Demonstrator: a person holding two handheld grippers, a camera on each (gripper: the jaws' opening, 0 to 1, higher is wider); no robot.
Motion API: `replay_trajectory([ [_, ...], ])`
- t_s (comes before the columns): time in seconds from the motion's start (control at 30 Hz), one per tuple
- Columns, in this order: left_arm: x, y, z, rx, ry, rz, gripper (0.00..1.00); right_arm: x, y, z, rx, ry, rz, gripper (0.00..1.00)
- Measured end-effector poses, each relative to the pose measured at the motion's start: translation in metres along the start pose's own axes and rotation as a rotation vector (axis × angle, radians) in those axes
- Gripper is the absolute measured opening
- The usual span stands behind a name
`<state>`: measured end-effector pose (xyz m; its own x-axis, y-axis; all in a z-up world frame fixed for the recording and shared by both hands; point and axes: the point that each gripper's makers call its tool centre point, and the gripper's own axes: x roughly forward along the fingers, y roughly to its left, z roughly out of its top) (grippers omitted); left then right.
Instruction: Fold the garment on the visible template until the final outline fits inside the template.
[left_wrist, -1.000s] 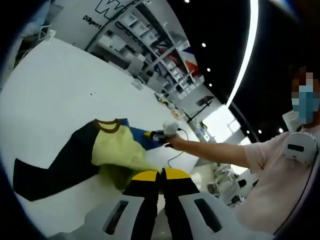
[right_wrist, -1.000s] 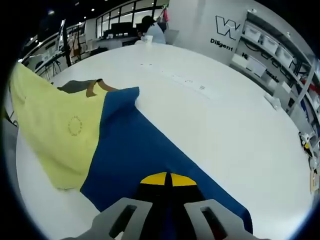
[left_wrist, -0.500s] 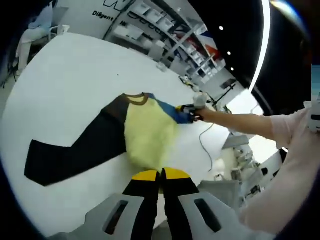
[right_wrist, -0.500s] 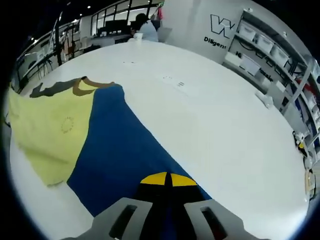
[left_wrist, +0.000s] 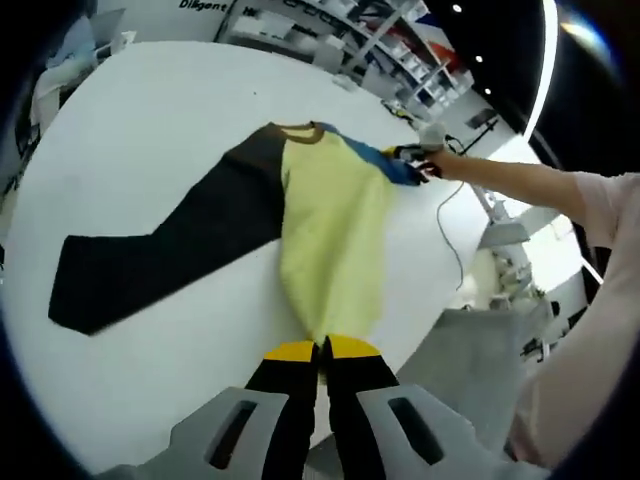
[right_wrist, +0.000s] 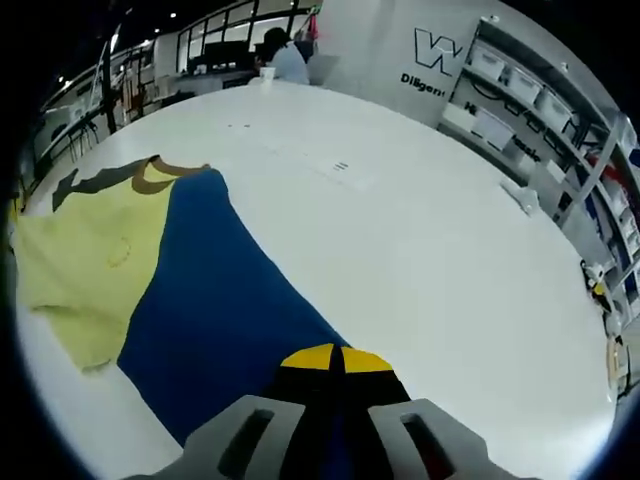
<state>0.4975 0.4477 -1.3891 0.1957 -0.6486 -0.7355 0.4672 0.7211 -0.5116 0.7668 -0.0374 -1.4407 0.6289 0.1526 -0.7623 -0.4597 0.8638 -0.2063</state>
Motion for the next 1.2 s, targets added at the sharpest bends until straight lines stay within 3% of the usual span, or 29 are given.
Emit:
replay_trajectory([
  [0.17,0.010,-0.011,-0.004,-0.035,0.002,-0.030,0.01,-0.002,-0.002,-0.002,0.008,0.021,0.015,0.00],
  [0.23,0.011,-0.017,0.002,-0.054,-0.019,-0.050,0.01,-0.008,0.005,0.008,-0.002,-0.055,0.039,0.00],
  [0.33,0.008,-0.022,0.015,-0.066,-0.053,-0.063,0.01,-0.018,0.012,0.008,-0.017,-0.070,0.045,0.02],
  [0.53,0.006,-0.027,0.033,-0.070,-0.101,-0.068,0.01,-0.049,0.049,0.015,-0.025,-0.189,0.126,0.11],
  [0.73,0.008,-0.035,0.040,-0.055,-0.115,-0.072,0.01,-0.070,0.106,-0.008,-0.050,-0.196,0.250,0.11],
  [0.83,0.008,-0.038,0.042,-0.047,-0.121,-0.076,0.01,-0.080,0.135,-0.007,-0.043,-0.237,0.329,0.13],
  [1.03,0.005,-0.040,0.049,-0.056,-0.142,-0.079,0.01,-0.084,0.181,-0.015,-0.081,-0.207,0.418,0.18],
  [1.2,0.003,-0.041,0.053,-0.049,-0.153,-0.080,0.01,-0.076,0.190,-0.020,-0.060,-0.191,0.443,0.22],
])
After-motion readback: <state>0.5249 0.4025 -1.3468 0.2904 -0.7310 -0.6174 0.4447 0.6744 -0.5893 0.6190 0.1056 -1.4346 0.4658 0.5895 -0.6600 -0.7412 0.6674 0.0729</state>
